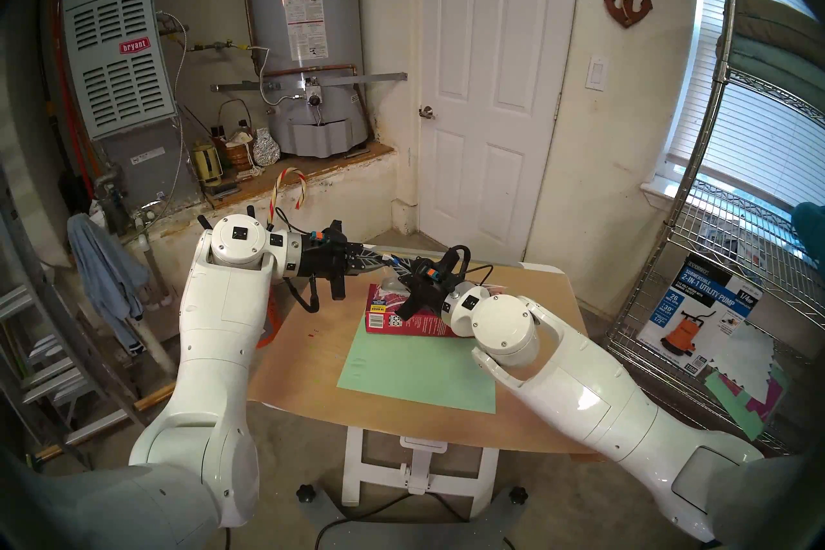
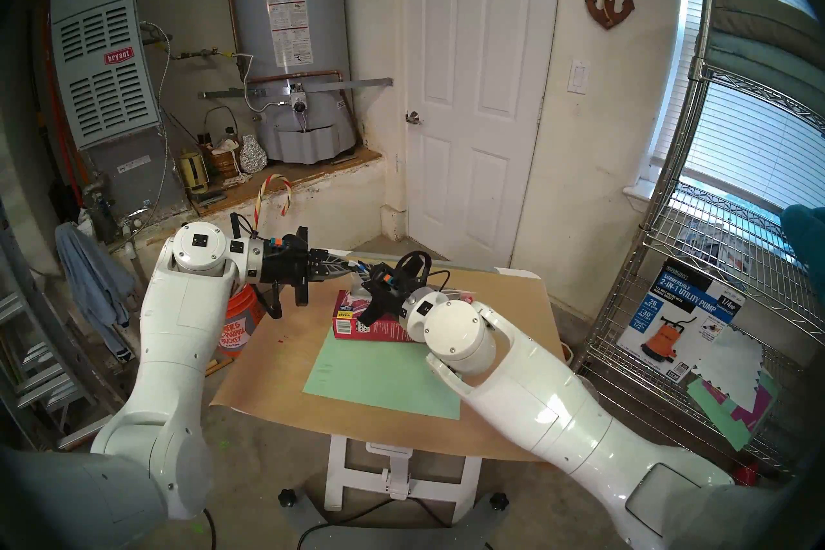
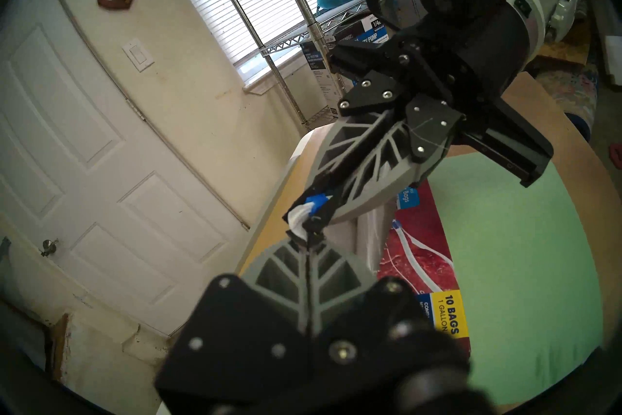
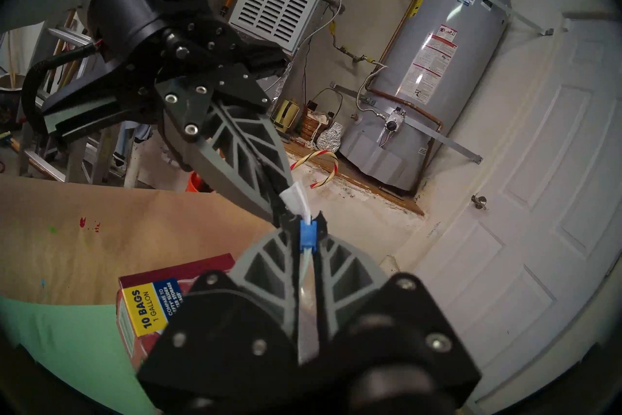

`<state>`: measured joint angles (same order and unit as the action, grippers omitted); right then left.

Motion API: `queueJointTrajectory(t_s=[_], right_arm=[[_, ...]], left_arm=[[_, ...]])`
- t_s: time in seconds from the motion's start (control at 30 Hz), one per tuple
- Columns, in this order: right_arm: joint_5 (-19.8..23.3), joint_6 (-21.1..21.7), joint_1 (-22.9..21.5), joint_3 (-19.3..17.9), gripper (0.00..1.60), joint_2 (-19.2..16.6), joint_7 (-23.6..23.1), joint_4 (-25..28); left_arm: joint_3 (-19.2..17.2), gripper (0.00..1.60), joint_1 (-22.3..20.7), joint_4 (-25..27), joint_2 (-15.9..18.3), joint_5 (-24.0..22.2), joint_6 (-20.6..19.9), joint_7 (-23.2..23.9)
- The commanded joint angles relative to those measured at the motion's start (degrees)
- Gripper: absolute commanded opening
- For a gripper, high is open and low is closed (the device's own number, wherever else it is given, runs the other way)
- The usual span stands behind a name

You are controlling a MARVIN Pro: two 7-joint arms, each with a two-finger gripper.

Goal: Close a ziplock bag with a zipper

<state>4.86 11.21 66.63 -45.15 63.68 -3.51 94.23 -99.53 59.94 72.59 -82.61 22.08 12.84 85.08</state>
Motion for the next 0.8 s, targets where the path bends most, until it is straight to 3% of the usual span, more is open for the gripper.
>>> queueJointTrajectory(t_s=[0.0,0.77], right_arm=[[-0.51,-0.65,-1.36,-0.6,0.23,0.42,0.44,-0.88],[0.74,-1.51,0.08,-4.11,0.2,-5.58,-1.22,-0.89]], left_arm=[[-0.59,0.0,-0.75,1.59,0.71,-2.11,-0.05,-0.08],[-4.17,0.0,1.26,1.33,0.81,-1.9,0.09,-1.88]])
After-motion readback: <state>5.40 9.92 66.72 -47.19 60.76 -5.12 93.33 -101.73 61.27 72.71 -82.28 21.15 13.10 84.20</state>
